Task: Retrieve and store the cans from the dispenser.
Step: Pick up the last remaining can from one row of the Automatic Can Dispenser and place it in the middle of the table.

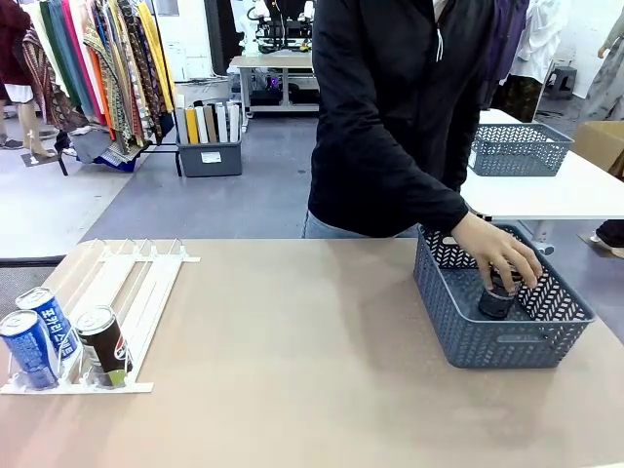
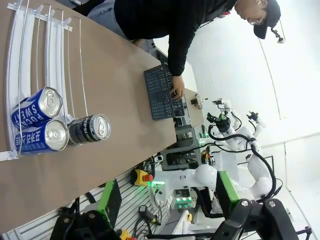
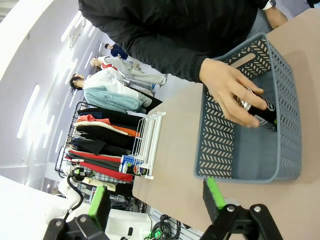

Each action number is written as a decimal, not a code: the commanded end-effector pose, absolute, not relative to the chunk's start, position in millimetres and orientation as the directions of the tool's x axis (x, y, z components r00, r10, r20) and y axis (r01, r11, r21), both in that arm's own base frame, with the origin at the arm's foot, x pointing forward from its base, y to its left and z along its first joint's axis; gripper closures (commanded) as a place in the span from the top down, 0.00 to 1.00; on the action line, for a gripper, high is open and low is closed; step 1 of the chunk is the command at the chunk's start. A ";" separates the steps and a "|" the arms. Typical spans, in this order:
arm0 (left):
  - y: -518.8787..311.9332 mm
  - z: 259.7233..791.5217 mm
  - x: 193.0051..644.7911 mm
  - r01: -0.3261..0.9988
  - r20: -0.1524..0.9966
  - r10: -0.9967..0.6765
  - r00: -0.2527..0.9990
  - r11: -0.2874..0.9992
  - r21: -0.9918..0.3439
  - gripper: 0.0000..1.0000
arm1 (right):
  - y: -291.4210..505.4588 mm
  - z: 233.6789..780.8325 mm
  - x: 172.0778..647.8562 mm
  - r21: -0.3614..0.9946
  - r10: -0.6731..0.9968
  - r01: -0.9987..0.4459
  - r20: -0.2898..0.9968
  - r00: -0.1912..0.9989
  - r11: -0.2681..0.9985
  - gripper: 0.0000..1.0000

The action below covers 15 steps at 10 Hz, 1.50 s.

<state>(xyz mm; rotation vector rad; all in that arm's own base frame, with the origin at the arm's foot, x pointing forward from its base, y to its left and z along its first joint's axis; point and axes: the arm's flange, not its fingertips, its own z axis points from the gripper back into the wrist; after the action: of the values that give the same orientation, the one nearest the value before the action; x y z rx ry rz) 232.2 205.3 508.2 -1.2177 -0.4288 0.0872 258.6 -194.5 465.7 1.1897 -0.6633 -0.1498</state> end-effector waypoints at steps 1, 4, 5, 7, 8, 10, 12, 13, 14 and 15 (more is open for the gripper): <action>205.9 510.4 232.6 0.190 0.297 0.290 0.910 0.344 -0.920 1.00 | -194.6 467.3 257.6 0.894 -0.442 -0.240 0.403 0.802 0.379 1.00; 140.6 524.4 230.0 0.165 0.261 0.105 0.960 0.543 -0.824 1.00 | -194.6 467.3 257.6 0.894 -0.442 -0.240 0.403 0.802 0.379 1.00; 106.3 535.8 226.8 0.183 0.254 0.017 0.967 0.647 -0.740 1.00 | -194.6 467.3 257.6 0.894 -0.442 -0.240 0.403 0.802 0.379 1.00; 36.4 538.7 248.6 0.201 0.186 -0.119 0.975 0.830 -0.520 1.00 | -194.6 467.3 257.6 0.894 -0.442 -0.240 0.403 0.802 0.379 1.00; 7.2 533.2 262.5 0.217 0.125 -0.180 0.976 0.879 -0.425 1.00 | -194.6 467.3 257.6 0.894 -0.442 -0.240 0.403 0.802 0.379 1.00; -38.2 514.4 292.4 0.212 0.066 -0.201 0.977 0.935 -0.283 1.00 | -194.6 467.3 257.6 0.894 -0.442 -0.240 0.403 0.802 0.379 1.00; -66.7 501.7 307.3 0.198 0.162 -0.172 0.972 0.966 -0.163 1.00 | -194.6 467.3 257.6 0.894 -0.442 -0.240 0.403 0.802 0.379 1.00; -70.6 500.0 312.4 0.174 0.224 -0.137 0.965 0.973 -0.153 1.00 | -194.6 467.3 257.6 0.894 -0.442 -0.240 0.403 0.802 0.379 1.00; -73.0 507.9 299.2 0.242 0.136 -0.217 0.967 0.948 -0.207 1.00 | -194.6 467.3 257.6 0.894 -0.442 -0.240 0.403 0.802 0.379 1.00; -73.0 507.9 299.2 0.242 0.136 -0.217 0.967 0.948 -0.207 1.00 | -194.6 467.3 257.6 0.894 -0.442 -0.240 0.403 0.802 0.379 1.00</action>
<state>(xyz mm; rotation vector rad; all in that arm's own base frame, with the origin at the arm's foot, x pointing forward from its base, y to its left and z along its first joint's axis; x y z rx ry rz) 308.7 -77.9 504.1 -0.2116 -0.1431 -0.2333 258.5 -194.5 465.7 1.1899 -0.6634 -0.1496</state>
